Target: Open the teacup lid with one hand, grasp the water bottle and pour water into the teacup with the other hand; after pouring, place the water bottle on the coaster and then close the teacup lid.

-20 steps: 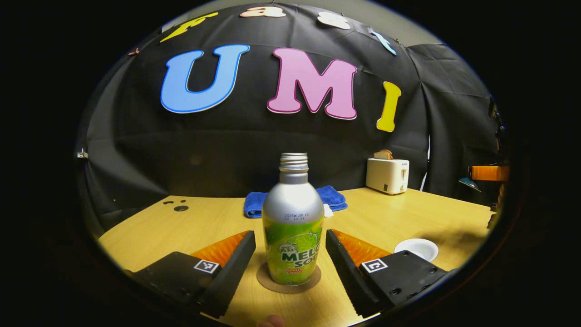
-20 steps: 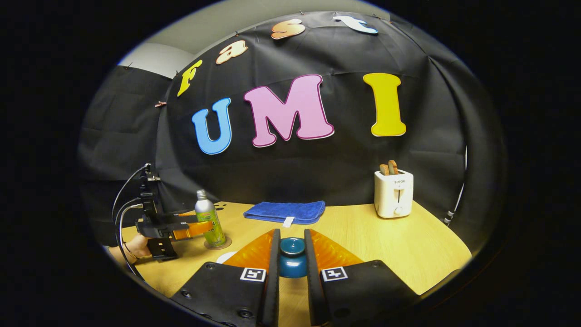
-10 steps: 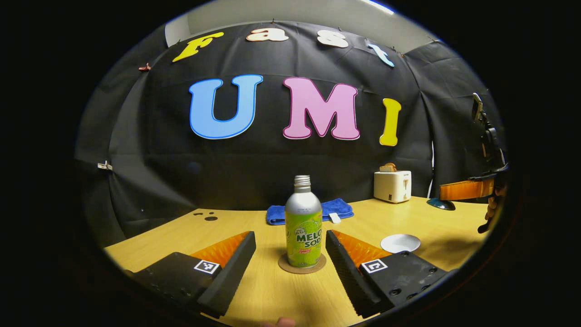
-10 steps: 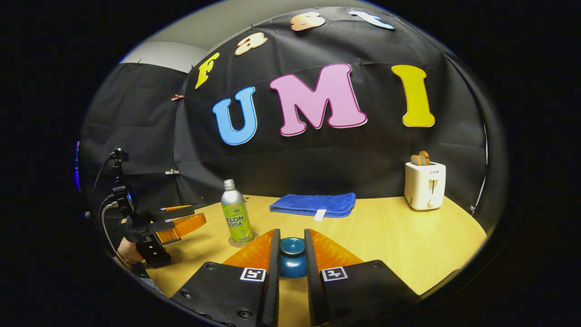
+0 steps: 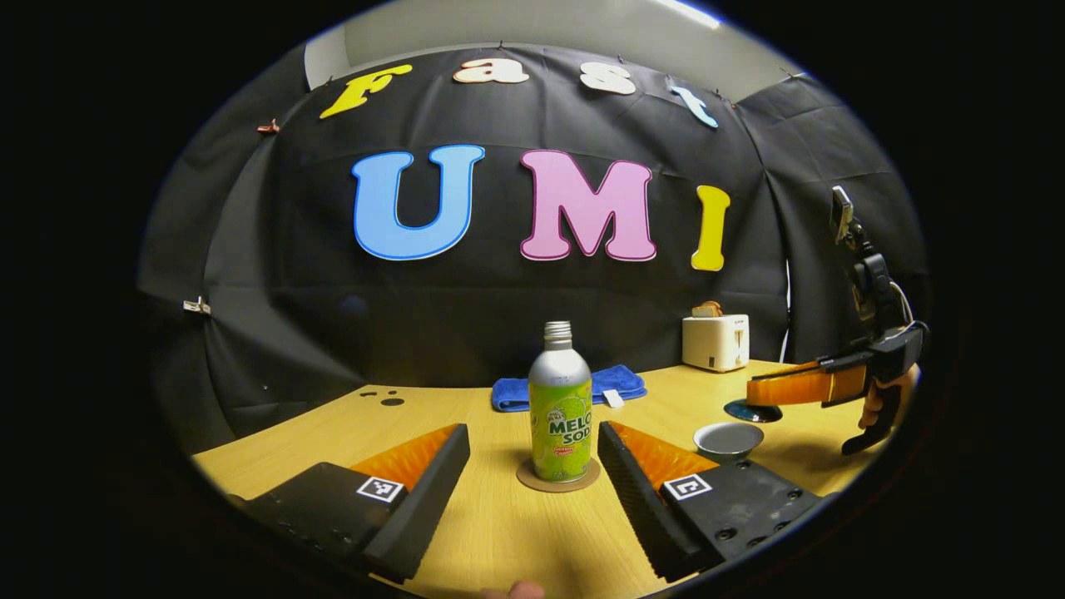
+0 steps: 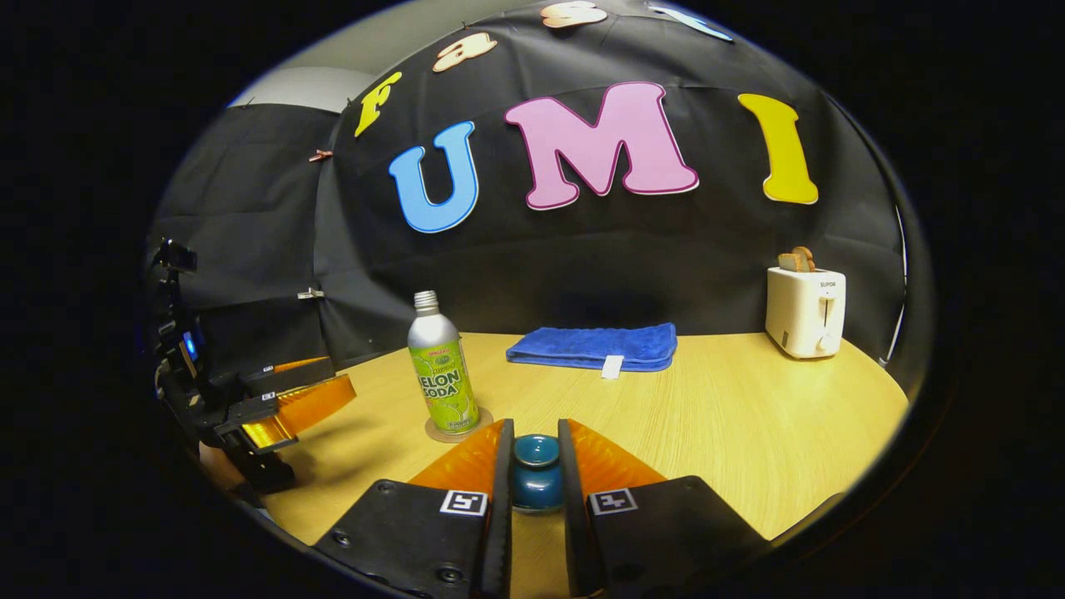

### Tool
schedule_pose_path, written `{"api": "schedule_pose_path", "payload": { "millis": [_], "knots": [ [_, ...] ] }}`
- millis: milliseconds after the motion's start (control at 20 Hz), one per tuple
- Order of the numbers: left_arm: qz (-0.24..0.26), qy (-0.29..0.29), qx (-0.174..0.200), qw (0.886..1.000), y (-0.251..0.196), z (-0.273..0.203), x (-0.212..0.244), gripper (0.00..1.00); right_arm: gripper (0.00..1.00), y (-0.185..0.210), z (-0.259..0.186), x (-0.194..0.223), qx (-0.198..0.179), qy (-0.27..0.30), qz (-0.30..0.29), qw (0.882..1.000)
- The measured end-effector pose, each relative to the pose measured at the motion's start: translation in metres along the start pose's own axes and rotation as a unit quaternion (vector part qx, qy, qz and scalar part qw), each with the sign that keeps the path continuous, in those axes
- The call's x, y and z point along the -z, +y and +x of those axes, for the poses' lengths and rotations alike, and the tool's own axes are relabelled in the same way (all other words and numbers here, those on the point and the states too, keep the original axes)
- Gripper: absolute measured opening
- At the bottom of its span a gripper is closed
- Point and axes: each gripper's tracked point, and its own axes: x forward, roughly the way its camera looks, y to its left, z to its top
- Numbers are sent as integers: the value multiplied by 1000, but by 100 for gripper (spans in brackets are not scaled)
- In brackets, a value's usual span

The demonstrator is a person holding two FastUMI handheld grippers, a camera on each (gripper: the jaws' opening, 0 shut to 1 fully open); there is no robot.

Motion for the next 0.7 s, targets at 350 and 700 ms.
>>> {"api": "schedule_pose_path", "payload": {
  "millis": [350, 700],
  "knots": [
    [21, -6, 1, 1000, -5, 2, 0, 98, 30, 1, 18, 26, -2, 33, -15, 999],
    [13, -3, 0, 1000, -4, 5, 7, 98, 25, 3, 23, 30, -3, 39, -29, 999]
  ]
}}
